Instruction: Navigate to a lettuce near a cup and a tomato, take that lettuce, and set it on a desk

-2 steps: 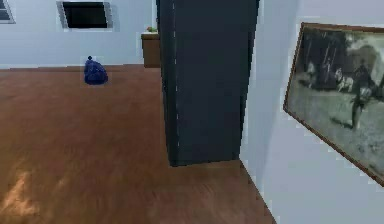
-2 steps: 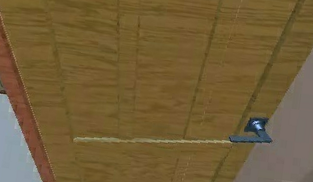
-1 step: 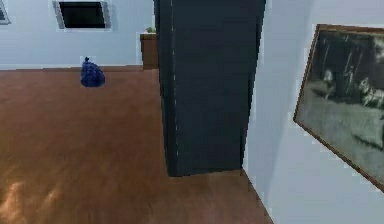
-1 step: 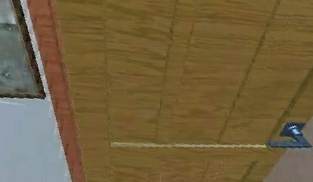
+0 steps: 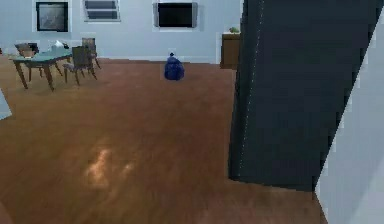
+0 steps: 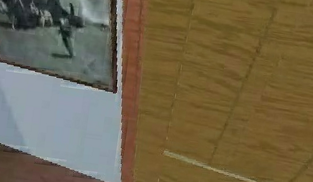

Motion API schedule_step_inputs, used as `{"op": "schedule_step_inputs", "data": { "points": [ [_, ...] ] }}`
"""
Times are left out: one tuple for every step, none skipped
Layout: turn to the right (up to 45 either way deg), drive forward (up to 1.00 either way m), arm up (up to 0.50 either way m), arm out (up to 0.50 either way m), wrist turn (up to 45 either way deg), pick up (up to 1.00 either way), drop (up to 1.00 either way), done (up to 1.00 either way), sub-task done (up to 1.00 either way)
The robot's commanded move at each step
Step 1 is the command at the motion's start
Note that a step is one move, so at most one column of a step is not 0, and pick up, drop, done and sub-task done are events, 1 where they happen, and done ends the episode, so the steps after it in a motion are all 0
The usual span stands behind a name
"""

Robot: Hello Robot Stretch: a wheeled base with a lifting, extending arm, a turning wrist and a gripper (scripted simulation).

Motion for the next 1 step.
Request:
{"op": "schedule_step_inputs", "data": {
  "points": [
    [0.0,1.00,0.00,0.00,0.0,0.00,0.00,0.00,0.00]
  ]
}}
